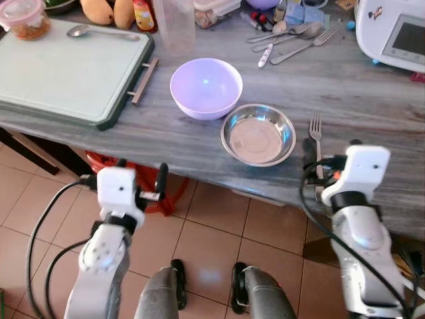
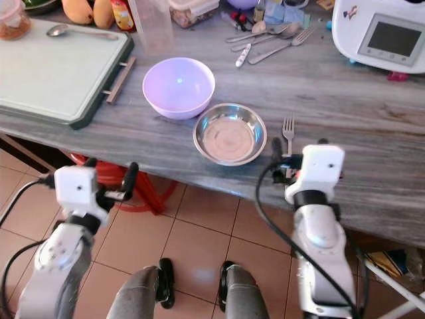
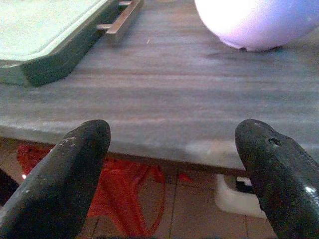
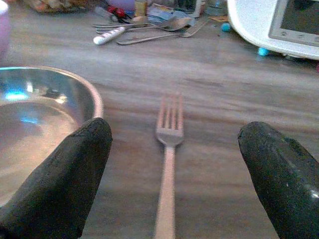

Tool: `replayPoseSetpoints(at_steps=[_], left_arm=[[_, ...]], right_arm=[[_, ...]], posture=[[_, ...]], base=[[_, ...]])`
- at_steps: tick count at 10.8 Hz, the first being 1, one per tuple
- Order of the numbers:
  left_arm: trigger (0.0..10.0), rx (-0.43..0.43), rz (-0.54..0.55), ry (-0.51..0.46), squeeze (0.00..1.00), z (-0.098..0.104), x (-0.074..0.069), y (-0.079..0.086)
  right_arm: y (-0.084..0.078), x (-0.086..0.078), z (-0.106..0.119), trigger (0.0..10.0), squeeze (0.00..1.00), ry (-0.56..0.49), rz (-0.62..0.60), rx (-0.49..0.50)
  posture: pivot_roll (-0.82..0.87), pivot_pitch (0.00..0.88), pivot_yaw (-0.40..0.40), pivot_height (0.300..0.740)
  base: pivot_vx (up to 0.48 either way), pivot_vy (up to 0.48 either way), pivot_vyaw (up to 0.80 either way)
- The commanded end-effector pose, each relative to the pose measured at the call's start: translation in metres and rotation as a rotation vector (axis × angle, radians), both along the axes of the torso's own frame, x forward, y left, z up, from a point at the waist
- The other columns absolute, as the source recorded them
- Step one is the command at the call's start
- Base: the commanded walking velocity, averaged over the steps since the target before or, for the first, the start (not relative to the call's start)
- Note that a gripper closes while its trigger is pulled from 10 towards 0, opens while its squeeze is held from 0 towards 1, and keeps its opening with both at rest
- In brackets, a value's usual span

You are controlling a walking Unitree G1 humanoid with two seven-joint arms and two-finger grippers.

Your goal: Setting the table

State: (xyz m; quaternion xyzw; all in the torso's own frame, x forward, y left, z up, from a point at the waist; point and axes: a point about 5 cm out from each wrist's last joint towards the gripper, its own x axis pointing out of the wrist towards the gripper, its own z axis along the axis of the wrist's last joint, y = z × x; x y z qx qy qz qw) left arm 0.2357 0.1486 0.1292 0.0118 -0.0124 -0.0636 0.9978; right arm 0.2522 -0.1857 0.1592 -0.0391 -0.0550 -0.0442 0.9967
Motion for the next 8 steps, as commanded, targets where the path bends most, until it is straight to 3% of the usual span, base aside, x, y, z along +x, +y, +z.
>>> replayPoseSetpoints(at_steps=[1, 2, 6, 8], left_arm=[[10.0, 0.003, 0.011, 0.021, 0.0, -0.005, -0.001, 0.0], [10.0, 0.003, 0.009, 0.019, 0.0, -0.005, -0.001, -0.001], [10.0, -0.006, 0.002, 0.011, 0.0, -0.004, 0.001, -0.001], [10.0, -0.006, -0.005, 0.011, 0.0, -0.003, 0.001, 0.0]], right_arm=[[0.001, -0.001, 0.002, 10.0, 0.0, -0.015, 0.003, -0.004], [-0.002, -0.001, 0.006, 10.0, 0.0, -0.03, -0.017, -0.02], [-0.046, -0.015, -0.008, 10.0, 0.0, 0.064, -0.295, -0.135], [-0.06, -0.016, -0.012, 10.0, 0.0, 0.1, -0.382, -0.169]], posture=[[-0.05, 0.2, 0.002, 0.74], [-0.05, 0.197, 0.001, 0.74], [-0.05, 0.201, -0.003, 0.74], [-0.05, 0.215, 0.002, 0.74]], base=[[-0.266, 0.0, 0.0], [-0.24, 0.0, 0.0], [0.0, 0.0, 0.0], [0.0, 0.0, 0.0]])
